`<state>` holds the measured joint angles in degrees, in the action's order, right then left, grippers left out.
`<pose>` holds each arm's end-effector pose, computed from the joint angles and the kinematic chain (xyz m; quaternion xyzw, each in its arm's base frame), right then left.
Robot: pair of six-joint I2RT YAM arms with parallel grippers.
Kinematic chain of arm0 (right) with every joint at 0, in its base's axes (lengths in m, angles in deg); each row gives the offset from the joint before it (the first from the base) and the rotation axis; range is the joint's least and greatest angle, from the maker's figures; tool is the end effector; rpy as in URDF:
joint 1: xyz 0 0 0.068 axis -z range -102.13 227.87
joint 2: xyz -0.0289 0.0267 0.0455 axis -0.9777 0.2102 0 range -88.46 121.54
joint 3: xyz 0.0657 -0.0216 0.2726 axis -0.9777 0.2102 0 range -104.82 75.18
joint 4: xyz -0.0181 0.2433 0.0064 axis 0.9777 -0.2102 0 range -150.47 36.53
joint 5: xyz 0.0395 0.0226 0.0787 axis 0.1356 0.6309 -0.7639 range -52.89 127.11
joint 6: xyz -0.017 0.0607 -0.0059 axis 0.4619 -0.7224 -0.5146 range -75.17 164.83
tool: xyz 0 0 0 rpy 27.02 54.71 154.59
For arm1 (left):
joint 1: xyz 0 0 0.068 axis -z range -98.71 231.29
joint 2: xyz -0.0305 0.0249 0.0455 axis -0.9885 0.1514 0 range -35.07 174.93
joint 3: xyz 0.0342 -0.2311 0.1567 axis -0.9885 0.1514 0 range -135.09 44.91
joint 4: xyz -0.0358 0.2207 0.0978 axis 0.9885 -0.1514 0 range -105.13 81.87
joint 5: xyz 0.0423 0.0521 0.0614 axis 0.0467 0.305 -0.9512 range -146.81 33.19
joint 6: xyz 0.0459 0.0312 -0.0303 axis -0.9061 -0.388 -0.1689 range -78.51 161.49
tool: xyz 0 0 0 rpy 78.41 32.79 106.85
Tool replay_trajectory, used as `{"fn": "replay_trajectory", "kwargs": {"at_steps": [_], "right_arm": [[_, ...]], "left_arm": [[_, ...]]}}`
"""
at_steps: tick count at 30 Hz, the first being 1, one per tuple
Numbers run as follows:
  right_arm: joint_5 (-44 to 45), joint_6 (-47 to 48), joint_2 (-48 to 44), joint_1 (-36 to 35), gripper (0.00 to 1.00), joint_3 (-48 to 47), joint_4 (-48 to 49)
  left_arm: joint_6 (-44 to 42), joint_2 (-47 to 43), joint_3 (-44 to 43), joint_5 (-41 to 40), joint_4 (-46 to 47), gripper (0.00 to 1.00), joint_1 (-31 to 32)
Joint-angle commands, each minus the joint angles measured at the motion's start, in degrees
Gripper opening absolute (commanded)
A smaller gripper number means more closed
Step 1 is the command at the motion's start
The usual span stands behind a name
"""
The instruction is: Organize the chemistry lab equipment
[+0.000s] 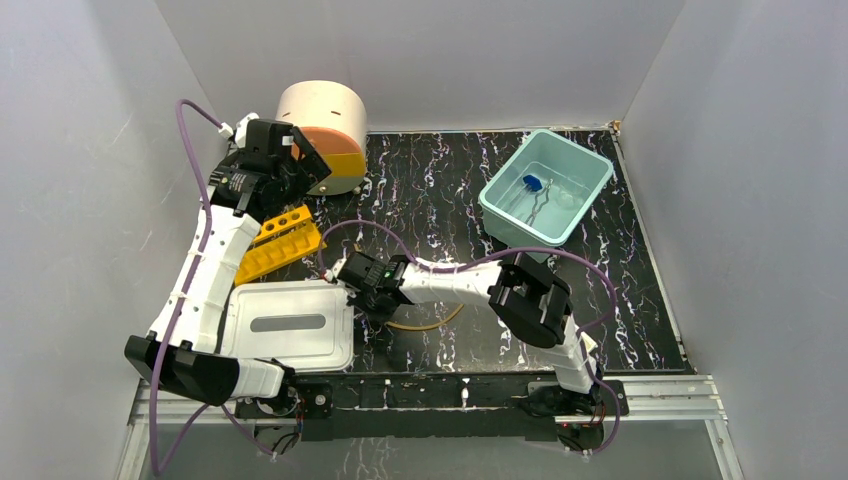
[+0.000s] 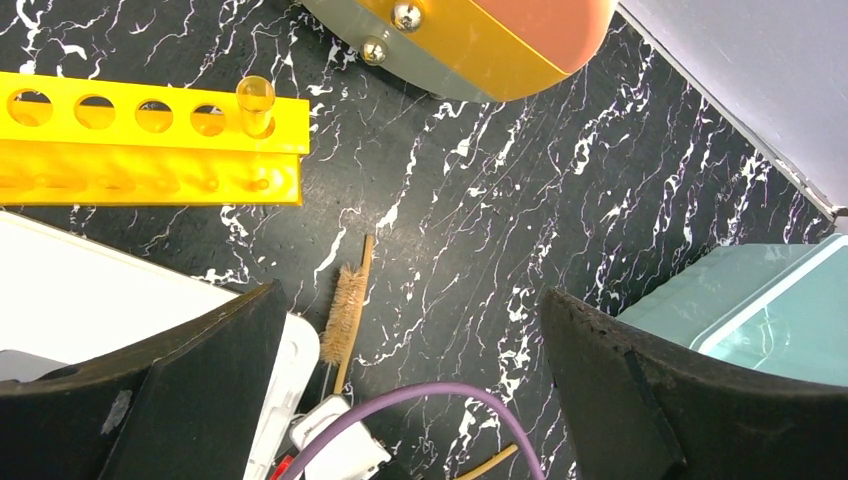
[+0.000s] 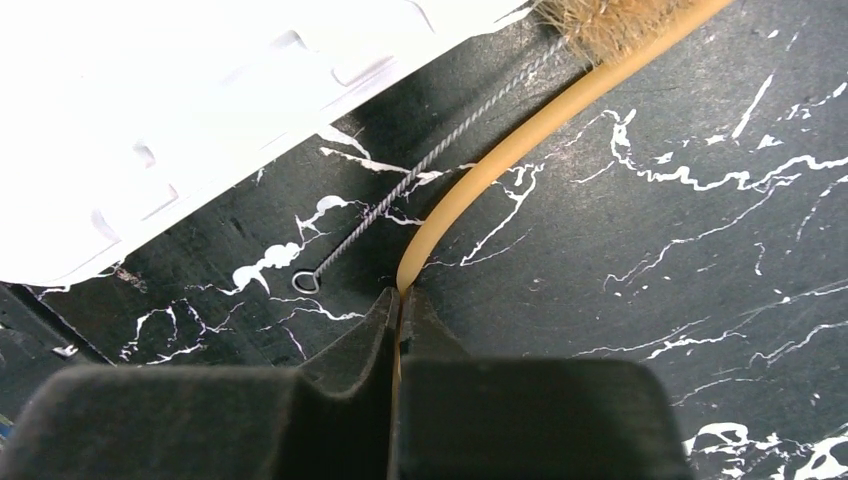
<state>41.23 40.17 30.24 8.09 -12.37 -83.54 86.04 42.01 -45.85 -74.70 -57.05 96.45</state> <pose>0.1535 0.4068 0.1795 -0.5134 0.8207 0.1225 0.2188 0.2577 -0.0543 0.4218 -0.2917 0.8303 -0.1064 0.4627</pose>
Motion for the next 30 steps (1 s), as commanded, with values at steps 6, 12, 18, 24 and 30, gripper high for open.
{"fn": "replay_trajectory", "kwargs": {"at_steps": [6, 12, 18, 24, 30], "right_arm": [[8.4, -1.2, -3.6, -0.1, 0.0, -0.5, 1.4], [12.6, -4.7, -11.2, 2.5, 0.0, 1.7, 4.9], [14.5, -6.8, -17.4, 6.4, 0.0, 2.3, 6.5], [15.0, -8.1, -24.1, 11.6, 0.0, 1.6, 8.6], [14.0, -7.4, -28.1, 16.6, 0.0, -2.8, 8.1]], "left_arm": [[-0.9, -1.7, -3.3, -4.9, -2.2, 0.98, -0.3], [-1.8, -3.4, -3.4, -6.3, -0.8, 0.98, -0.3], [-1.5, -3.4, -1.8, -5.0, -0.7, 0.98, -0.3], [-2.0, -3.1, 0.6, -2.8, 0.5, 0.98, -0.3], [-2.4, -2.3, 3.2, 3.0, 2.6, 0.98, -0.3]]}}
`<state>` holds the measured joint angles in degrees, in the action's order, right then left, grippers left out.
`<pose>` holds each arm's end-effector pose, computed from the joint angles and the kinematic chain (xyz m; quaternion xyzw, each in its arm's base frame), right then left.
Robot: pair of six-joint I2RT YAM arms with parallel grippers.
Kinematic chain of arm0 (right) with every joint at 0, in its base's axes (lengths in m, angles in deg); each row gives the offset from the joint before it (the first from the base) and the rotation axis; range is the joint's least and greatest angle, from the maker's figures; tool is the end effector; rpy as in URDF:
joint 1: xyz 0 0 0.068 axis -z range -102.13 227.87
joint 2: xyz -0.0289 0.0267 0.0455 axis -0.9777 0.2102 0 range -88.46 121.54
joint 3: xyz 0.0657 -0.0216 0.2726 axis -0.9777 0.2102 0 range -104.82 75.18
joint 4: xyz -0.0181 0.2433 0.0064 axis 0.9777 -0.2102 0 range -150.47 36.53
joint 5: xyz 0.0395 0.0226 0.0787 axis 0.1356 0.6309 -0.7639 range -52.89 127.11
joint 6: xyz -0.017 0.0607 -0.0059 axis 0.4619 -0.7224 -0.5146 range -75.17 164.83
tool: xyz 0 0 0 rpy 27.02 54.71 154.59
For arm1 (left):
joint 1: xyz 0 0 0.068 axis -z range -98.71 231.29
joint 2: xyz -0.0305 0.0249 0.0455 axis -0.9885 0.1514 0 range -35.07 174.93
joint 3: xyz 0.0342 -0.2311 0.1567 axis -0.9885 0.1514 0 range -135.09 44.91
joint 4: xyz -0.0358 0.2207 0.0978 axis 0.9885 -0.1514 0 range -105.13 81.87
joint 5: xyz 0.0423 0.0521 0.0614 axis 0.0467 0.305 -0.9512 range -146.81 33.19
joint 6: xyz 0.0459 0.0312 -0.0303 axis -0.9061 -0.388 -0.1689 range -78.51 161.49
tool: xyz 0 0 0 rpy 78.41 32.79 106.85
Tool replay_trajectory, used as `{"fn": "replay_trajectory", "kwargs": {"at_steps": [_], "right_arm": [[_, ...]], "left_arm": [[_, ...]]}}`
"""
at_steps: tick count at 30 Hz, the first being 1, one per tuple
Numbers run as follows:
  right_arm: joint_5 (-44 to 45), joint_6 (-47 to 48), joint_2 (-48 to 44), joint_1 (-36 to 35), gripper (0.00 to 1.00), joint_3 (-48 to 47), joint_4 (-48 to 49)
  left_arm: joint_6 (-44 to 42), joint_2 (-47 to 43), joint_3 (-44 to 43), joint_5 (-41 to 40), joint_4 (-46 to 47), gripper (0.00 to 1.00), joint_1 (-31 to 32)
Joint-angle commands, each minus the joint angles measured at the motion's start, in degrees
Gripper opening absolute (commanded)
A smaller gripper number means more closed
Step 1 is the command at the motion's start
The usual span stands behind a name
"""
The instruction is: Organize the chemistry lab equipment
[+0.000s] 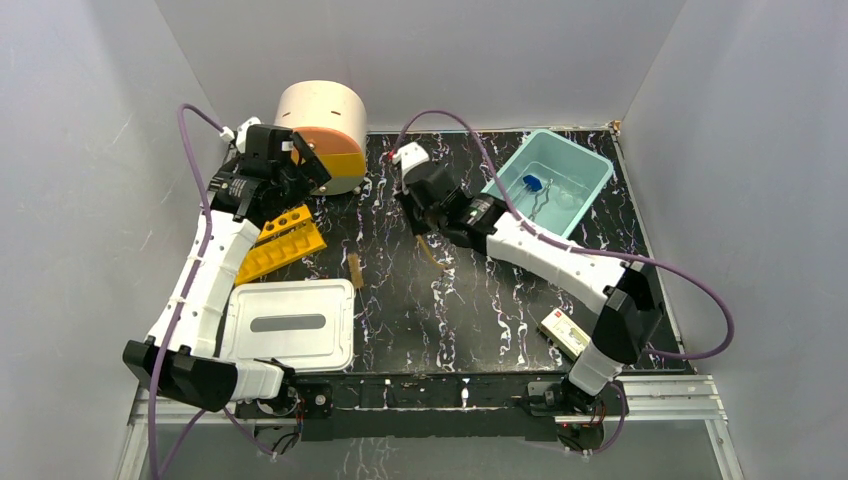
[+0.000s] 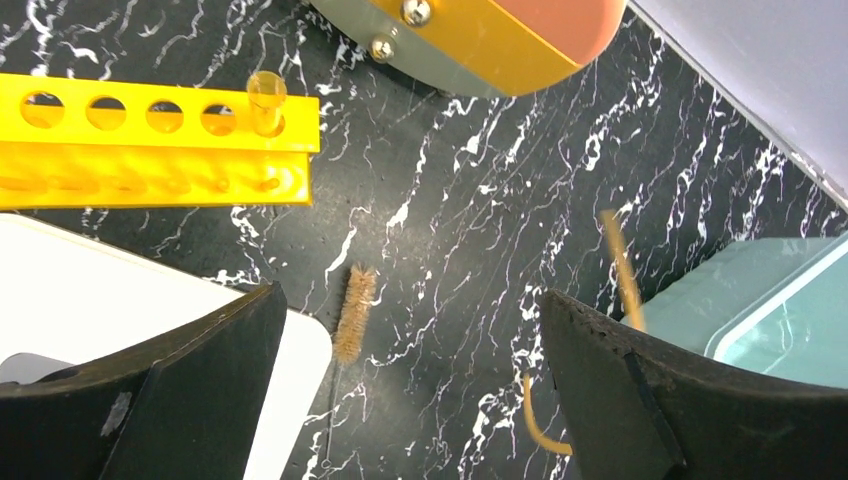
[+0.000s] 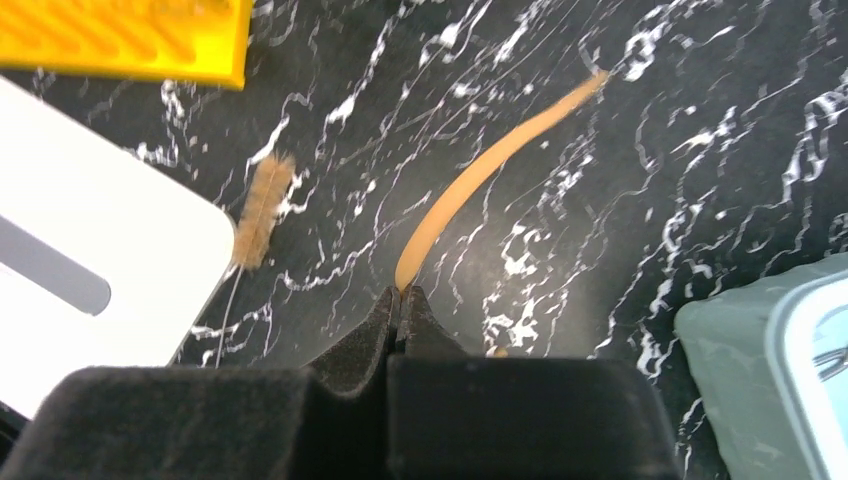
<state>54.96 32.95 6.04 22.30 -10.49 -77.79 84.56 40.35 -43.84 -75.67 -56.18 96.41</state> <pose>0.2243 0.3010 0.3441 -0.2547 0.8339 0.1476 0.4669 0.2516 -0.0517 0.4197 -0.2849 0.8297 -0.0957 0.4704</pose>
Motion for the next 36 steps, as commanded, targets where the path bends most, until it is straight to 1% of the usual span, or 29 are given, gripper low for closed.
{"fn": "replay_trajectory", "kwargs": {"at_steps": [1, 7, 14, 19, 22, 27, 33, 36], "right_arm": [[0.0, -0.1, -4.4, 3.3, 0.0, -5.5, 2.0], [1.6, 3.6, -6.4, 7.8, 0.0, -12.3, 0.5], [6.4, 9.4, -9.0, 12.2, 0.0, -17.9, 3.1], [12.4, 15.2, -11.0, 15.1, 0.0, -18.7, 5.7], [15.1, 16.7, -11.5, 18.0, 0.0, -17.9, 6.1], [15.5, 14.3, -11.8, 24.3, 0.0, -14.5, 6.6], [8.7, 6.3, -11.2, 31.9, 0.0, -7.7, 6.4], [6.2, 3.0, -10.8, 33.6, 0.0, -4.4, 6.1]], "left_arm": [[-1.0, -0.5, 1.3, 4.9, 2.0, 0.98, -0.3], [-1.5, -0.1, 2.5, 10.2, 3.9, 0.98, -0.3], [-1.8, -0.2, 3.2, 11.7, 4.3, 0.98, -0.3], [-1.9, -0.4, 3.6, 12.1, 4.4, 0.98, -0.3], [-1.8, -0.3, 3.9, 12.6, 4.6, 0.98, -0.3], [-1.8, -0.1, 4.1, 13.5, 4.9, 0.98, -0.3], [-1.7, -0.2, 4.8, 13.9, 4.9, 0.98, -0.3], [-1.7, -0.3, 5.0, 13.9, 4.7, 0.98, -0.3]]}}
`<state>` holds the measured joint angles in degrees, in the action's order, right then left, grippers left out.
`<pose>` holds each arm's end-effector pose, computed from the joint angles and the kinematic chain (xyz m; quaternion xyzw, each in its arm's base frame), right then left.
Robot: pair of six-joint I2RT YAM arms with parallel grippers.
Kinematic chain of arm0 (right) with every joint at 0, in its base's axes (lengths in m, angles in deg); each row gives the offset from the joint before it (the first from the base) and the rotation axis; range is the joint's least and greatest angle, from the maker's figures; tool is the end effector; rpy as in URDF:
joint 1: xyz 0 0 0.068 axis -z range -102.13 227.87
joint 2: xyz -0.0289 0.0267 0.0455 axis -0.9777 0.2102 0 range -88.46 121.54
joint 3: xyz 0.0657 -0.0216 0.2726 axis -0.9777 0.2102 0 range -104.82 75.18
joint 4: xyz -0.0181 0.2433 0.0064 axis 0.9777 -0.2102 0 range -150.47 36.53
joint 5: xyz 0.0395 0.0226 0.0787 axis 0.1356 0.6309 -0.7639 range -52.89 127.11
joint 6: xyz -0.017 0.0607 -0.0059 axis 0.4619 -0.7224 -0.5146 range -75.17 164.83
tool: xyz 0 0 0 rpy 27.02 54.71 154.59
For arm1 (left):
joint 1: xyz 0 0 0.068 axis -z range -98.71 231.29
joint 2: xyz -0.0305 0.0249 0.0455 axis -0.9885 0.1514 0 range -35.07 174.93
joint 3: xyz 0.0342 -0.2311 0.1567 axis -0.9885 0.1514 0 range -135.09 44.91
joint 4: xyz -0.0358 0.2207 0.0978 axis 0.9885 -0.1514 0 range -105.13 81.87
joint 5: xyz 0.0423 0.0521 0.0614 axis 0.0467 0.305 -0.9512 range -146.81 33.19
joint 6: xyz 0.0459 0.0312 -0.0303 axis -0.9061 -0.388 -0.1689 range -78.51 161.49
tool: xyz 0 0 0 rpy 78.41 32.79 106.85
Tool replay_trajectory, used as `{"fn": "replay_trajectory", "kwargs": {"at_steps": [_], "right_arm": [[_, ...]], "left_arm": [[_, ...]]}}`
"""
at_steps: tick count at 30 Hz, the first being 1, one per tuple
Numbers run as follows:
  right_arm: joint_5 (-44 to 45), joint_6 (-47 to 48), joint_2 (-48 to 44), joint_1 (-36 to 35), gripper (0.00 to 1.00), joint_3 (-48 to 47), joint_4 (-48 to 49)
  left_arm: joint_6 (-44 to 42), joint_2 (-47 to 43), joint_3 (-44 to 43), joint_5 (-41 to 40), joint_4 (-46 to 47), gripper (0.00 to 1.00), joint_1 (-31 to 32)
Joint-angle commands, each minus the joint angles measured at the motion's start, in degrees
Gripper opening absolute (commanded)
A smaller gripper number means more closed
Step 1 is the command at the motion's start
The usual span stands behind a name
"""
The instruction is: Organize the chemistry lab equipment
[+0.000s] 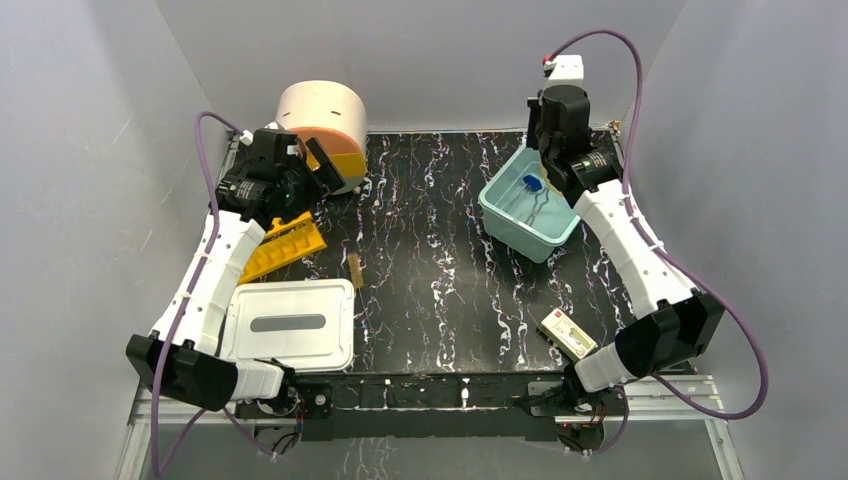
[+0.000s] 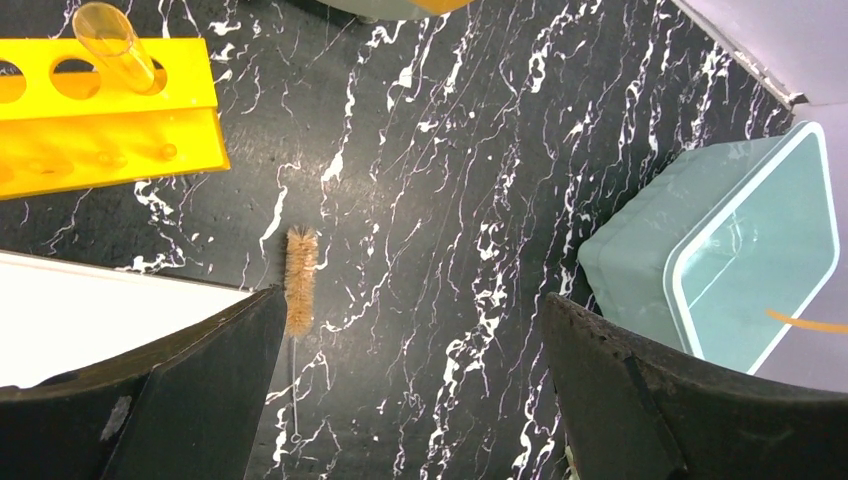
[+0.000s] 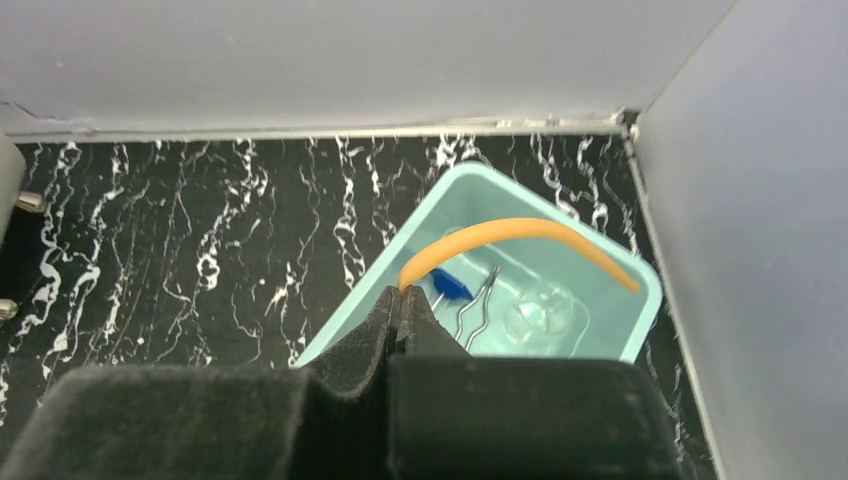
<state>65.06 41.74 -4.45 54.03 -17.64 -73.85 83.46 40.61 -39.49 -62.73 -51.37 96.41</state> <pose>0.3025 0.1088 0.4552 0.0148 0.7670 -0.0391 0.6402 0.2600 -0.0650 0.4021 -0.2287 0.8542 -0.1820 0.4301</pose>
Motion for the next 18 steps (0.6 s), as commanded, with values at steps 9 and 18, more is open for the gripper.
{"fn": "replay_trajectory", "kwargs": {"at_steps": [9, 18], "right_arm": [[-5.3, -12.8, 0.1, 2.7, 0.0, 10.1, 1.0], [-7.5, -14.9, 1.1, 3.8, 0.0, 17.6, 3.6]], "left_arm": [[-0.9, 0.0, 0.7, 0.9, 0.1, 0.98, -0.3], [-1.2, 0.5, 0.9, 1.2, 0.2, 0.98, -0.3]]}}
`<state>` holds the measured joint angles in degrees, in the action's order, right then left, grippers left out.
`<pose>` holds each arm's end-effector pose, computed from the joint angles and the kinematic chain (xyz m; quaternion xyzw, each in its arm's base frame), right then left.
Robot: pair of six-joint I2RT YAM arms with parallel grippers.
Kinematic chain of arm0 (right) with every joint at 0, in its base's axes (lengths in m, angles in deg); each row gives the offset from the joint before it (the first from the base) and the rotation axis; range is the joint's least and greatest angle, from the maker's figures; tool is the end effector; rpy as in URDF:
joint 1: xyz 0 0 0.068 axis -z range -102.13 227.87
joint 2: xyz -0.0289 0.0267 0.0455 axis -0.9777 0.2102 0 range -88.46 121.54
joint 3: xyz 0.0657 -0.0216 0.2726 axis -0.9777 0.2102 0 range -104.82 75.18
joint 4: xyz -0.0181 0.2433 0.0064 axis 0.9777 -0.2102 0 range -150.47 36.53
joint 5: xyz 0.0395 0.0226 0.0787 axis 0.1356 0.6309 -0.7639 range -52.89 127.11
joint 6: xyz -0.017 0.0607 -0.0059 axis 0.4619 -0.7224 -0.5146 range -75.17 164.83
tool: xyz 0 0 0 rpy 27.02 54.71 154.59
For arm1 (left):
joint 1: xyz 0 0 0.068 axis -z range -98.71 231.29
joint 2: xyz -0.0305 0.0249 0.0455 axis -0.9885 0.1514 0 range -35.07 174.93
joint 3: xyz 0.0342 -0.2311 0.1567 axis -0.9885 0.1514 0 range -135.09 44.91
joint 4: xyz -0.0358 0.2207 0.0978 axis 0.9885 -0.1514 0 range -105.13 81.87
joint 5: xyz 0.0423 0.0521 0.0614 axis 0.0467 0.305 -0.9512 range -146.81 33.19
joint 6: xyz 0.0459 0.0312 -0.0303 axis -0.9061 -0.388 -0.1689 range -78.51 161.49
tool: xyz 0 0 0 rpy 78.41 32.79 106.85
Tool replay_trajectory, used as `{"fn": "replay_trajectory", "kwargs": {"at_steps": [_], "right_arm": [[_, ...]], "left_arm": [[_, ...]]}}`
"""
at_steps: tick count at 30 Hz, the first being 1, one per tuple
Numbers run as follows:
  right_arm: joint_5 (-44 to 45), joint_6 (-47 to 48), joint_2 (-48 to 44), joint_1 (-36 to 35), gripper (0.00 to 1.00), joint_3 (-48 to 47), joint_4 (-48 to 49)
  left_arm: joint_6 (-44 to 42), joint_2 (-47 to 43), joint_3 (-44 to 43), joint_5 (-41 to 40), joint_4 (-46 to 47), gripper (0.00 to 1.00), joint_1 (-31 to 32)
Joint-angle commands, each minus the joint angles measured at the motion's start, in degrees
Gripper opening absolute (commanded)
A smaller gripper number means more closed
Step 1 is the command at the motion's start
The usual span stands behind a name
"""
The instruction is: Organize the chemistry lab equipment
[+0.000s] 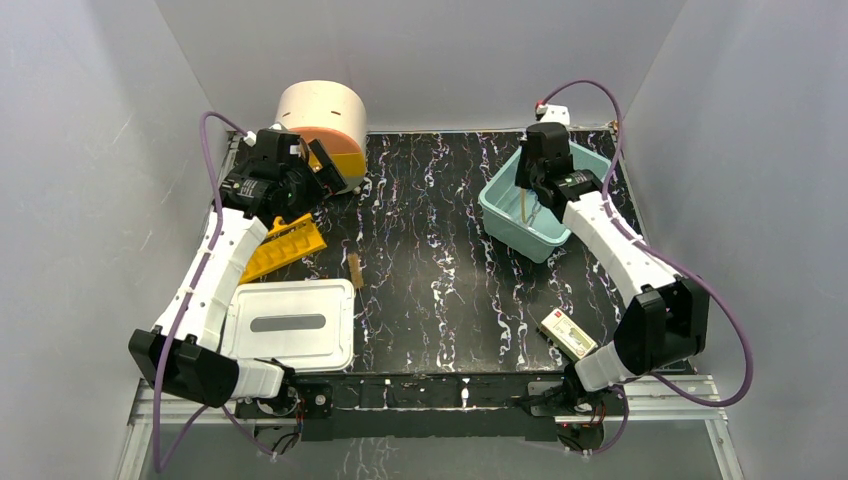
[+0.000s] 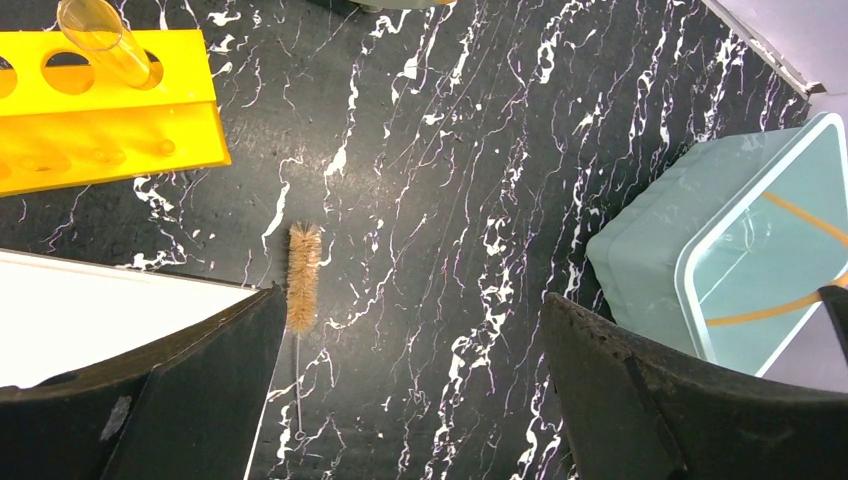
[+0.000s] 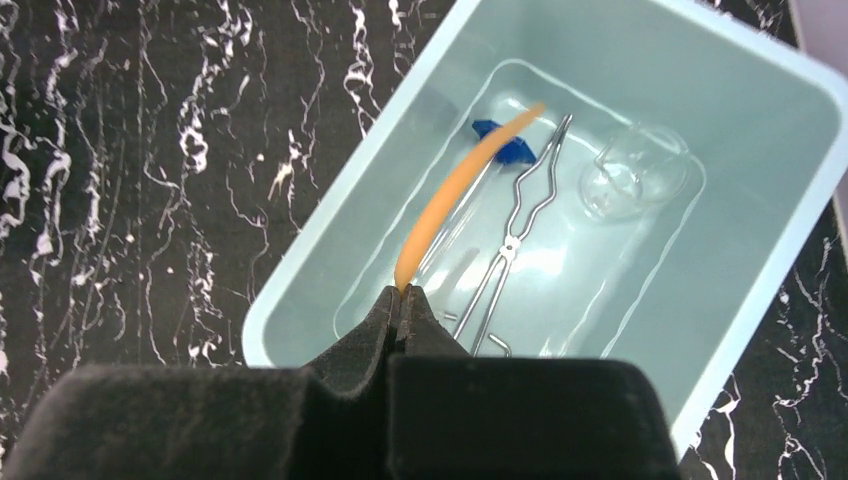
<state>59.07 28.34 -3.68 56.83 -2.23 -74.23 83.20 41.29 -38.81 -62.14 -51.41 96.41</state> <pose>0.3168 0.1024 0.3594 0.0644 0.8453 0.0077 0.5304 0.2633 -0.0665 0.3953 -0.2252 0.8610 -0.1797 0.4191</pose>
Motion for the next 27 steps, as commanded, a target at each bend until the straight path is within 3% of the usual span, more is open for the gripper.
{"fn": "replay_trajectory", "kwargs": {"at_steps": [1, 18, 27], "right_arm": [[-2.1, -1.4, 0.7, 1.2, 0.0, 3.0, 4.5], [-12.2, -5.1, 11.2, 7.4, 0.0, 4.4, 7.7], [-12.8, -6.7, 13.4, 7.7, 0.26, 1.4, 7.7]], "left_arm": [[-1.0, -0.2, 0.3, 0.6, 0.2, 0.98, -0.3], [-1.4, -0.1, 0.7, 0.7, 0.0, 0.98, -0.3], [-2.4, 0.4, 1.4, 1.5, -0.9, 0.98, -0.3]]}}
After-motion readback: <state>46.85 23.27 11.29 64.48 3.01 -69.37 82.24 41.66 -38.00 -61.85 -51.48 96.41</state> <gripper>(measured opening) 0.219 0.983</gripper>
